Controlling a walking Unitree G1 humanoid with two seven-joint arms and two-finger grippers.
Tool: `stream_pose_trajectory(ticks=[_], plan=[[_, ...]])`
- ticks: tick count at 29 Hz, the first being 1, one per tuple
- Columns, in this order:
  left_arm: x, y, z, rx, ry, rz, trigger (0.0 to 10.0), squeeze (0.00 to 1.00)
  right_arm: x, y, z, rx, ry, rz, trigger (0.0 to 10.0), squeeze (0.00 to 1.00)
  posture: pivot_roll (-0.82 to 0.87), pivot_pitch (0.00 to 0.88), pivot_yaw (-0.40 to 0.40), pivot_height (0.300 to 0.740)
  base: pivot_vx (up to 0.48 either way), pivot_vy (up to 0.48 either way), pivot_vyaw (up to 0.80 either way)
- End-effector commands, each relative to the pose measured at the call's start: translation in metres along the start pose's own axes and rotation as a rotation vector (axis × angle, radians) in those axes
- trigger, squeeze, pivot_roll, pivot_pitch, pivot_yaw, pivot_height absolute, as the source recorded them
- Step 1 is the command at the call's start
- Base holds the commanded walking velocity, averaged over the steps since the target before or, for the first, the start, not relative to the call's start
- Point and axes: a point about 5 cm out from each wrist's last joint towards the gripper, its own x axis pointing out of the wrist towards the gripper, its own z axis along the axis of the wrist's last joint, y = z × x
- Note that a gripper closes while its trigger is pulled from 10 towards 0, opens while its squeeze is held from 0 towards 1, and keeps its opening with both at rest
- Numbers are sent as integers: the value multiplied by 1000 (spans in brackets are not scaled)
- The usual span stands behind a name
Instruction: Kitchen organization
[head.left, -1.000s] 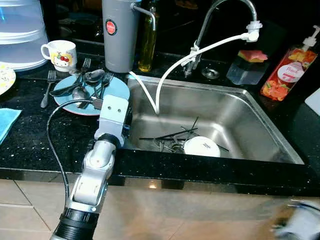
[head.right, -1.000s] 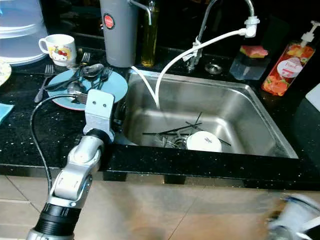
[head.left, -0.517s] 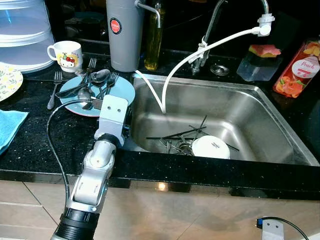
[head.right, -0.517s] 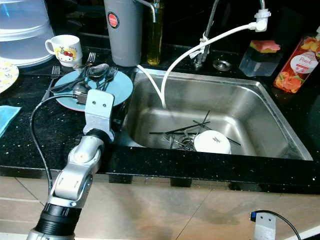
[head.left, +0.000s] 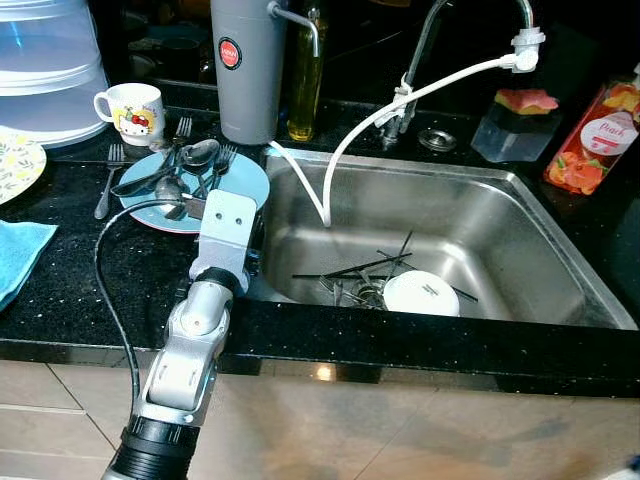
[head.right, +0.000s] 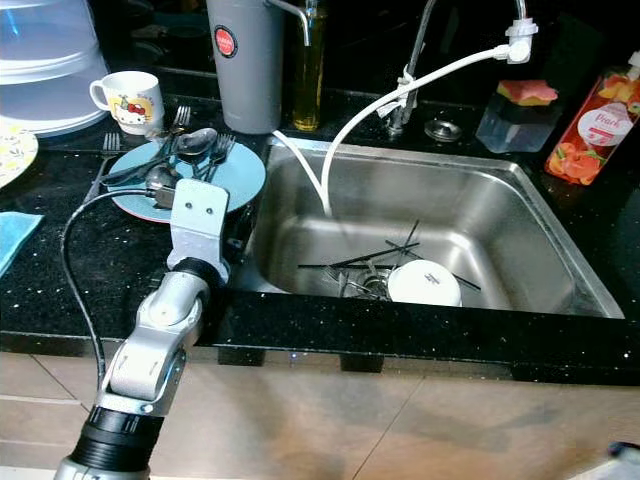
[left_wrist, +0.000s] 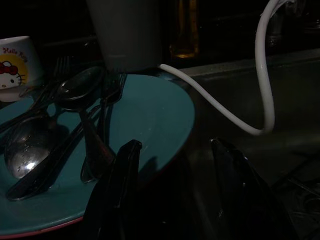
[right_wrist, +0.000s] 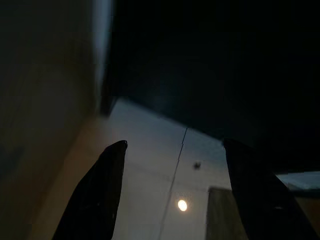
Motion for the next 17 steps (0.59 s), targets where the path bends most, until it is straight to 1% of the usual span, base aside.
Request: stream_pose_trajectory(ticks=[1,6,7,8,9,10,11,12,14,16,17], plan=[[1,-6,-1,-10,3,-20,10000,0,5,-6,21,96,-51,-60,10000,0,191,31,-78,740,0,0,0],[1,-6,-1,-10,4,-21,10000,0,13,-23,66,229,-152,-165,10000,0,190,31,-79,740,0,0,0],[1,-6,-1,-10,4,-21,10000,0,13,-23,66,229,-152,-165,10000,0,190,31,-79,740,0,0,0],[1,-6,-1,-10,4,-21,10000,0,13,-28,78,252,-190,-198,10000,0,190,33,-81,740,0,0,0],[1,-5,-1,-10,4,-19,10000,0,13,-36,105,273,-288,-239,10000,0,190,34,-80,740,0,0,0],[1,-5,-1,-10,4,-19,10000,0,13,-36,105,273,-288,-239,10000,0,190,34,-80,740,0,0,0],[1,-5,-1,-10,5,-18,10000,0,12,-41,126,278,-366,-258,10000,0,190,34,-80,740,0,0,0],[1,-5,-1,-10,5,-18,10000,0,12,-41,126,278,-366,-258,10000,0,190,34,-80,740,0,0,0],[1,-5,-2,-10,6,-20,10000,0,4,-41,160,287,-496,-258,10000,0,184,34,-74,740,0,0,0],[1,-6,-2,-10,6,-24,10000,0,-12,-36,206,301,-668,-227,10000,0,183,31,-74,740,0,0,0],[2,-6,-1,-11,5,-26,10000,0,-22,-33,225,307,-744,-205,10000,0,184,30,-74,740,0,0,0]])
